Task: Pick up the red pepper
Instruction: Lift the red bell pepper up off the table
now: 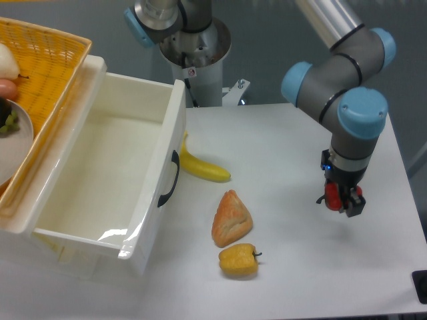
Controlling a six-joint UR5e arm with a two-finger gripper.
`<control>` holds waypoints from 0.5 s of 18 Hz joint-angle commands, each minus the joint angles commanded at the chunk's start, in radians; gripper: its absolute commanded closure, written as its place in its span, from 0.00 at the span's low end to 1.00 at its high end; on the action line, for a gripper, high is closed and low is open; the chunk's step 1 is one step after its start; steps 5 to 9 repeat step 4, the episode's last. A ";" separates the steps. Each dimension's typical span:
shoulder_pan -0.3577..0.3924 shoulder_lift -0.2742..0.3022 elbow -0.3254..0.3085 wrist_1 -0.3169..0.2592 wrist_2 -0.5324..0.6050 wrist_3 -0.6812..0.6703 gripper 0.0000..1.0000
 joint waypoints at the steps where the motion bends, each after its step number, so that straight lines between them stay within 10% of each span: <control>1: 0.002 0.003 0.002 -0.017 0.000 -0.002 0.56; 9: 0.005 0.012 0.002 -0.040 -0.002 -0.008 0.56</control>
